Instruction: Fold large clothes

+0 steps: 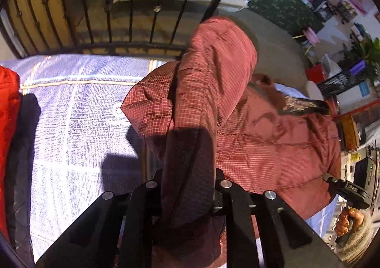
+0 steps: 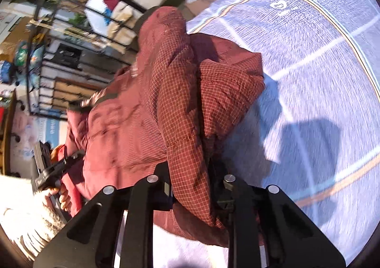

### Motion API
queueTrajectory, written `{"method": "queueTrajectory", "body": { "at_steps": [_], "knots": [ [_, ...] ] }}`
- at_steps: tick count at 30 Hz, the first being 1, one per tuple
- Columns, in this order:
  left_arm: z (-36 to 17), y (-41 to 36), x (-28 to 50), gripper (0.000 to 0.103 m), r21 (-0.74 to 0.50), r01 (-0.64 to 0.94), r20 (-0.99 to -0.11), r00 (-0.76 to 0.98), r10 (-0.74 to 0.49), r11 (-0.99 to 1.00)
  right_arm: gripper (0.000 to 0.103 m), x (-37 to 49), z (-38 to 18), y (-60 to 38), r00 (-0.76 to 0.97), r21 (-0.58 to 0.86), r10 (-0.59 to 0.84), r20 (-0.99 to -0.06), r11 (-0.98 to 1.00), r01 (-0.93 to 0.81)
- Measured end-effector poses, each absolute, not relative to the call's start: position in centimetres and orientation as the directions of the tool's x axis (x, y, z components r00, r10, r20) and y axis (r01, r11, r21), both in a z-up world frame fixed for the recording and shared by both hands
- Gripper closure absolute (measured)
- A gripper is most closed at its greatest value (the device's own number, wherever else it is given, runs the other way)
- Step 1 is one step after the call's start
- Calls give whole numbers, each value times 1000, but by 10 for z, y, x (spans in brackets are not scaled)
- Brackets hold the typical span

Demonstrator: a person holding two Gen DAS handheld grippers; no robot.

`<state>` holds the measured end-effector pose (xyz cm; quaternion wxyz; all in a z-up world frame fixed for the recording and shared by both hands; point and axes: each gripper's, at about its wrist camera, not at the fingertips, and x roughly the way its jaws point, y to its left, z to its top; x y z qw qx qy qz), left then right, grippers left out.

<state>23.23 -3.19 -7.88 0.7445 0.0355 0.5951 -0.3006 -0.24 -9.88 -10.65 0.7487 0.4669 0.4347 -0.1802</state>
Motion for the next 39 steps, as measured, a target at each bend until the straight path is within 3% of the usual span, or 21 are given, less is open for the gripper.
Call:
{"method": "queueTrajectory", "body": {
  "at_steps": [7, 12, 20, 25, 29, 31, 34, 36, 39],
  "knots": [
    [-23, -29, 138, 87, -275, 622, -888, 129, -442, 733, 84, -47, -83, -22, 552, 564, 181, -814, 478, 674],
    [17, -13, 133, 87, -302, 622, -847, 173, -503, 722, 85, -49, -63, 1, 565, 572, 186, -804, 502, 649],
    [168, 105, 148, 88, -251, 546, -666, 502, -552, 799, 85, 66, 46, 40, 679, 595, 251, -690, 731, 335],
    [298, 247, 108, 87, -172, 396, -483, 764, -428, 902, 85, 188, 142, 96, 731, 643, 438, -523, 766, 1],
    [358, 364, 55, 86, -150, 141, -384, 904, -189, 979, 85, 295, 202, 162, 652, 675, 633, -417, 697, -244],
    [358, 412, 44, 86, -159, 9, -397, 915, -72, 987, 83, 363, 218, 210, 589, 677, 697, -410, 665, -315],
    [322, 488, 45, 85, -244, -185, -487, 872, 44, 952, 82, 451, 207, 271, 463, 719, 767, -444, 613, -327],
    [283, 517, 56, 84, -254, -258, -580, 812, 67, 932, 82, 502, 184, 308, 382, 732, 772, -508, 621, -282],
    [189, 560, 81, 81, -231, -364, -721, 686, 93, 902, 79, 547, 136, 359, 328, 623, 665, -671, 745, -237]
  ]
}}
